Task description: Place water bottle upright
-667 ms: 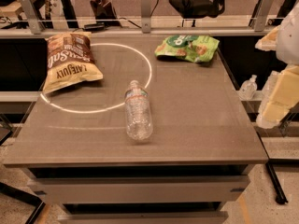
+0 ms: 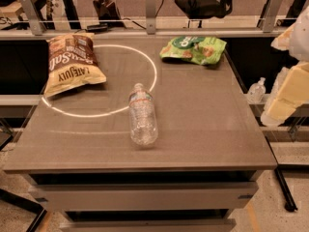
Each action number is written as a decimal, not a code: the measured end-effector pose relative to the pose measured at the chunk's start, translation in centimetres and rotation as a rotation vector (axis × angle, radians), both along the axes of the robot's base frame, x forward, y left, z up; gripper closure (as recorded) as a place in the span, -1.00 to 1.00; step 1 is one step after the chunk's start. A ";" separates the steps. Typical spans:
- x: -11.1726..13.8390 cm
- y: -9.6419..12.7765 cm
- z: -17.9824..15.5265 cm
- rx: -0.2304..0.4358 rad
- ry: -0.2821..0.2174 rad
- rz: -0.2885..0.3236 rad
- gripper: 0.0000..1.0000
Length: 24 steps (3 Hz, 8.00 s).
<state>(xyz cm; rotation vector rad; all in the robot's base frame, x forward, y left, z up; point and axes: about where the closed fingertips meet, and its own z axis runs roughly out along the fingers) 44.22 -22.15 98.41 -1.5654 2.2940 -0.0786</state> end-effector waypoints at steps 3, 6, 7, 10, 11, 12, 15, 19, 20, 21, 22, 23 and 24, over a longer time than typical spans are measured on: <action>5.0 0.8 -0.7 0.276 0.148 -0.403 -1.00; 10.2 4.2 -3.4 0.276 0.127 -0.629 -1.00; 10.1 4.2 -3.4 0.277 0.127 -0.626 -1.00; 4.7 7.5 -4.4 0.200 0.315 -0.675 -1.00; 2.9 9.4 -6.4 0.217 0.344 -0.660 -1.00; 2.0 11.4 -7.9 0.196 0.363 -0.608 -1.00; 3.8 18.1 -10.0 0.028 0.317 -0.584 -1.00; 6.7 23.2 -12.6 -0.085 0.325 -0.784 -1.00; 6.5 23.5 -13.3 -0.073 0.340 -0.798 -1.00; 5.8 23.8 -14.2 -0.065 0.350 -0.776 -1.00; 5.8 24.5 -14.8 -0.066 0.334 -0.719 -1.00; 6.3 24.9 -14.9 -0.076 0.303 -0.672 -0.63; 6.4 24.9 -15.0 -0.090 0.287 -0.639 -0.20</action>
Offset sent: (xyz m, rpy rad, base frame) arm 0.0605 0.0041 0.0014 0.2548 0.2039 -0.5092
